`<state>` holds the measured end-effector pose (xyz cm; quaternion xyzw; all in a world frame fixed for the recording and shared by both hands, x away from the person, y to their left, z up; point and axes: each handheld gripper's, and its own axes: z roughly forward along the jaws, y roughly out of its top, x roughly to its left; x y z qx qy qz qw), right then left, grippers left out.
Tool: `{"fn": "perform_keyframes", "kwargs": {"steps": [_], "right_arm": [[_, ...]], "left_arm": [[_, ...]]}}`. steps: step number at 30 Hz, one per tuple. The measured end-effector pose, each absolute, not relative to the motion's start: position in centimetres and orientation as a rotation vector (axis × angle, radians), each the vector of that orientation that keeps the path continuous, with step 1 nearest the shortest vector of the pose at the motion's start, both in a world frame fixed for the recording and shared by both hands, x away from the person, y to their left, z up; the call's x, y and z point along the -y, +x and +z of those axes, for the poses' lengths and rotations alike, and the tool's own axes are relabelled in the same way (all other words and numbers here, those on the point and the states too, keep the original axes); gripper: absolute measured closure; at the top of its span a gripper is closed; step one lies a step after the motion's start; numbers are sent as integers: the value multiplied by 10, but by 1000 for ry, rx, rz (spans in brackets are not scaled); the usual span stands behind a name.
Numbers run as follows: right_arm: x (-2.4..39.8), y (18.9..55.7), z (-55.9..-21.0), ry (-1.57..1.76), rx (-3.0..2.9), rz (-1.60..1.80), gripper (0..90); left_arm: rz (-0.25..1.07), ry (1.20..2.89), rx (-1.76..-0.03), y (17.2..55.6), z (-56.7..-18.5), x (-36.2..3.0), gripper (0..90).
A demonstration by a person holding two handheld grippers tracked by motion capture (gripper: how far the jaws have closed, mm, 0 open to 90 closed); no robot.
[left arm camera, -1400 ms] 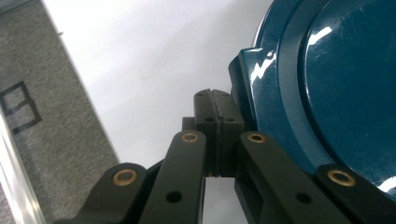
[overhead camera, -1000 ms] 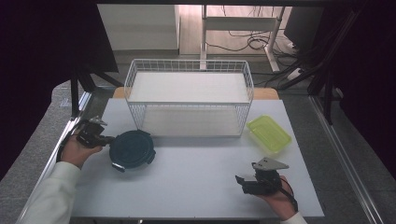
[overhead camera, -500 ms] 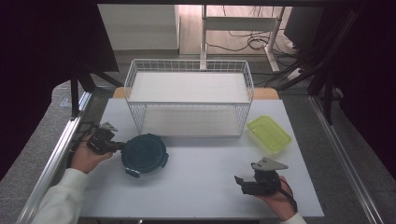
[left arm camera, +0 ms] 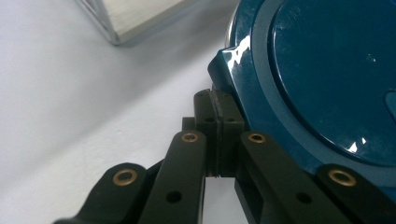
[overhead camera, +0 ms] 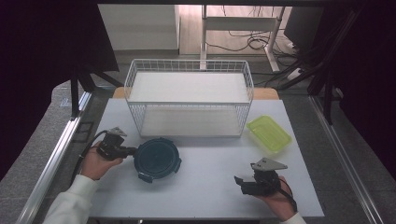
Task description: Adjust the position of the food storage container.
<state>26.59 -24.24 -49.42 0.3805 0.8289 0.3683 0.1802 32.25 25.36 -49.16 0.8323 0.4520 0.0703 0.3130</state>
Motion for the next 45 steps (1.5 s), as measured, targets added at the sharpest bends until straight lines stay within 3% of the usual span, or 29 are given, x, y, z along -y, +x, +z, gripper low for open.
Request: {"fn": "perform_keyframes", "kwargs": {"steps": [5, 18, 27, 45], "right_arm": [[241, 265, -494, 1070, -2340, 1040, 190], [241, 265, -494, 1071, -2340, 1041, 190], [240, 266, -495, 1071, -2344, 1033, 190], [242, 267, -495, 1072, -2342, 1029, 190]], "left_arm": [[186, 2218, -1203, 323, -496, -248, 900], [41, 2205, -1121, 315, -508, -216, 900], [-11, 2132, -1106, 314, -512, -202, 900], [-13, 2194, -1024, 309, -508, -166, 900]]}}
